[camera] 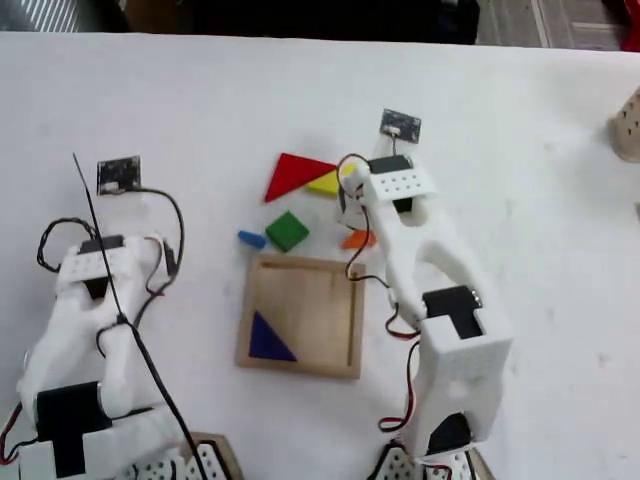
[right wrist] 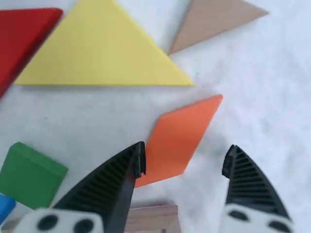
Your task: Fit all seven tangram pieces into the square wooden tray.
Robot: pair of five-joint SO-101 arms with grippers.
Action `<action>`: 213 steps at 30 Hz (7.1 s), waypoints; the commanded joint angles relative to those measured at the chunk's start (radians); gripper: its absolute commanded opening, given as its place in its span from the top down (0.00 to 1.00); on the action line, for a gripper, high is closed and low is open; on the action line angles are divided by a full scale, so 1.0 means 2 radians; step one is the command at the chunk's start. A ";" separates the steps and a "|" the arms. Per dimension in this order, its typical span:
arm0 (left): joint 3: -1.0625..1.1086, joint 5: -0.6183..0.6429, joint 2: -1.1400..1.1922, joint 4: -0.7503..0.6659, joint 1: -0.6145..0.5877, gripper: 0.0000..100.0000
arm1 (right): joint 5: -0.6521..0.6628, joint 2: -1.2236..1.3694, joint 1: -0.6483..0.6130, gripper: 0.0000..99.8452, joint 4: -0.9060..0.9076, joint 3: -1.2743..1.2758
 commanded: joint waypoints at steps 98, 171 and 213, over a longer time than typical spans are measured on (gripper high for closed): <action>-0.023 0.020 -0.241 0.132 0.363 0.91 | 0.498 -0.590 0.297 0.97 0.000 0.574; -0.083 0.015 0.059 -0.032 0.472 0.96 | 0.535 -0.590 0.310 0.97 0.000 0.582; -0.064 0.011 0.068 0.126 0.434 0.96 | 0.535 -0.590 0.310 0.97 0.000 0.582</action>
